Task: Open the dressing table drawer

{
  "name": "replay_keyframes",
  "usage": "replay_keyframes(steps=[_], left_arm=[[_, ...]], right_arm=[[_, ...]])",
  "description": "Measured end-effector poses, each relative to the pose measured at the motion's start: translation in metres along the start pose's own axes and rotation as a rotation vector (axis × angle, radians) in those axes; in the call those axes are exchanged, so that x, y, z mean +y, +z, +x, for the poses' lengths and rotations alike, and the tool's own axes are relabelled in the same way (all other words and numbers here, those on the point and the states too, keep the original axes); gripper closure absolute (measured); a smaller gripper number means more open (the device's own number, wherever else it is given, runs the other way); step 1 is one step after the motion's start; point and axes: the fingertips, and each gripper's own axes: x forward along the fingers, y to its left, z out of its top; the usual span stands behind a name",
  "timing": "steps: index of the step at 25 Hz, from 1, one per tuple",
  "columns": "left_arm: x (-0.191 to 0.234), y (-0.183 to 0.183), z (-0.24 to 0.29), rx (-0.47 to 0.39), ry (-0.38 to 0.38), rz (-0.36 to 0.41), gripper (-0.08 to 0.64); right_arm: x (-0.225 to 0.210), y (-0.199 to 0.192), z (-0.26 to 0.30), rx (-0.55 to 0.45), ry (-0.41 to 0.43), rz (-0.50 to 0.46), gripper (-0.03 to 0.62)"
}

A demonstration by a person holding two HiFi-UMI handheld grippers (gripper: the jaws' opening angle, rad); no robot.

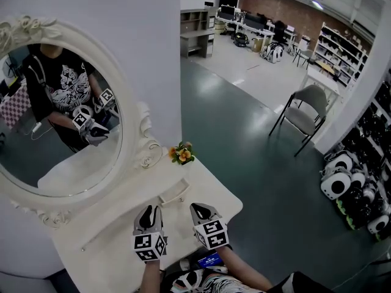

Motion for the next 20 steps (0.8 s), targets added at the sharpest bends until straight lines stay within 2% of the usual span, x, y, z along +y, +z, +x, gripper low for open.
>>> replay_keyframes(steps=[20], left_arm=[[0.0064,0.0005,-0.0102,-0.02,0.022,-0.016,0.477]], right_arm=[[0.008,0.0022,-0.004,-0.012,0.01,-0.022,0.591]])
